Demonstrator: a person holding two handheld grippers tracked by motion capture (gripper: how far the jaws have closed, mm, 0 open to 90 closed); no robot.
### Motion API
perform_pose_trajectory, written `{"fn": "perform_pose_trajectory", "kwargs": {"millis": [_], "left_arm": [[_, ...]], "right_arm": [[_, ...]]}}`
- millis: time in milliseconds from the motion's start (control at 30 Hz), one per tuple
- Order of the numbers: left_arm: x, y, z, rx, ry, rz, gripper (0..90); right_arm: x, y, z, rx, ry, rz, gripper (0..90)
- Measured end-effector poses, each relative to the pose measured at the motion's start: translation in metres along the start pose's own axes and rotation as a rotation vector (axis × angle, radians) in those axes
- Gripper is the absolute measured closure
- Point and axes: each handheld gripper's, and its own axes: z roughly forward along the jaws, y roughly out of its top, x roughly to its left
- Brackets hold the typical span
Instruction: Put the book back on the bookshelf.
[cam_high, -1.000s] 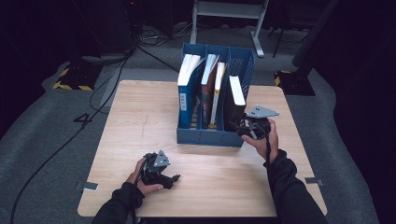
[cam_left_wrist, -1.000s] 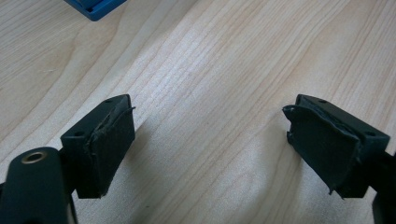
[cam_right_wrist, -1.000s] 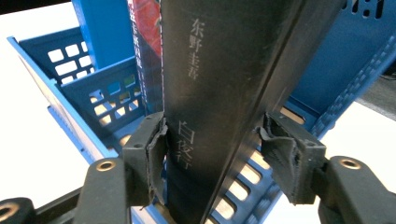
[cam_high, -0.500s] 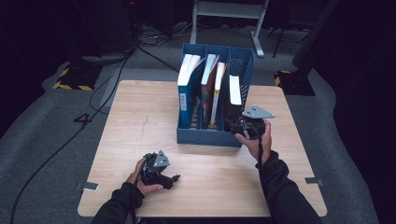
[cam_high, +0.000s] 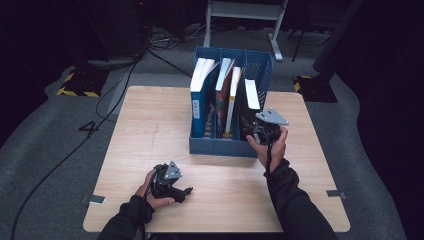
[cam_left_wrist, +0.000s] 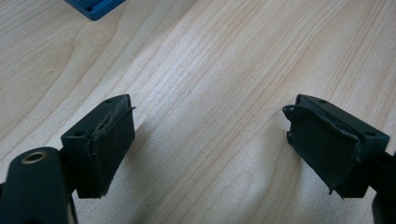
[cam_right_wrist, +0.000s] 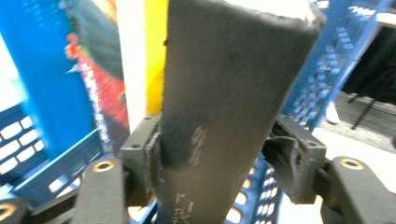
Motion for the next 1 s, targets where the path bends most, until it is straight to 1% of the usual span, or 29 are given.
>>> {"fn": "perform_pose_trajectory", "kwargs": {"millis": [33, 67, 100, 133, 167, 200, 300, 333, 433, 533, 733, 833, 900, 1000], "left_arm": [[0.0, 0.0, 0.0, 0.0, 0.0, 0.0, 14.8], [0.0, 0.0, 0.0, 0.0, -0.001, 0.001, 14.8], [0.0, 0.0, 0.0, 0.001, -0.001, 0.001, 14.8], [0.0, 0.0, 0.0, 0.001, -0.001, 0.001, 14.8], [0.0, 0.0, 0.0, 0.001, -0.001, 0.001, 14.8], [0.0, 0.0, 0.0, 0.001, -0.001, 0.002, 14.8], [0.0, 0.0, 0.0, 0.0, -0.003, 0.002, 14.7], [0.0, 0.0, 0.0, 0.001, -0.003, 0.002, 14.7], [0.0, 0.0, 0.0, 0.001, -0.003, 0.002, 14.7], [0.0, 0.0, 0.0, 0.001, -0.003, 0.002, 14.7], [0.0, 0.0, 0.0, 0.0, -0.003, 0.0, 14.7], [0.0, 0.0, 0.001, 0.0, -0.005, 0.001, 14.7], [0.0, 0.001, 0.001, 0.0, -0.006, 0.002, 14.7], [0.0, 0.001, 0.001, 0.001, -0.01, 0.006, 14.7]], "right_arm": [[-0.002, -0.001, 0.0, 0.003, -0.029, 0.005, 46.6], [-0.006, -0.004, 0.001, 0.018, -0.071, 0.015, 49.2], [-0.01, -0.007, 0.002, 0.011, -0.086, 0.038, 51.0], [-0.021, -0.01, 0.002, 0.0, -0.076, 0.09, 52.1], [-0.025, -0.011, 0.002, -0.003, -0.071, 0.107, 52.1], [-0.027, -0.01, 0.002, 0.0, -0.074, 0.113, 52.0], [-0.019, -0.009, 0.005, -0.001, -0.081, 0.074, 52.3], [-0.017, -0.008, 0.007, -0.004, -0.09, 0.072, 52.4], [-0.02, -0.006, 0.014, -0.006, -0.103, 0.097, 52.7], [-0.022, -0.003, 0.019, 0.003, -0.11, 0.105, 52.8], [-0.023, 0.004, 0.033, 0.017, -0.122, 0.11, 52.7], [-0.023, 0.005, 0.037, 0.022, -0.129, 0.117, 52.7], [-0.023, 0.006, 0.039, 0.017, -0.126, 0.117, 52.7], [-0.025, 0.008, 0.042, 0.025, -0.126, 0.118, 52.6]]}}
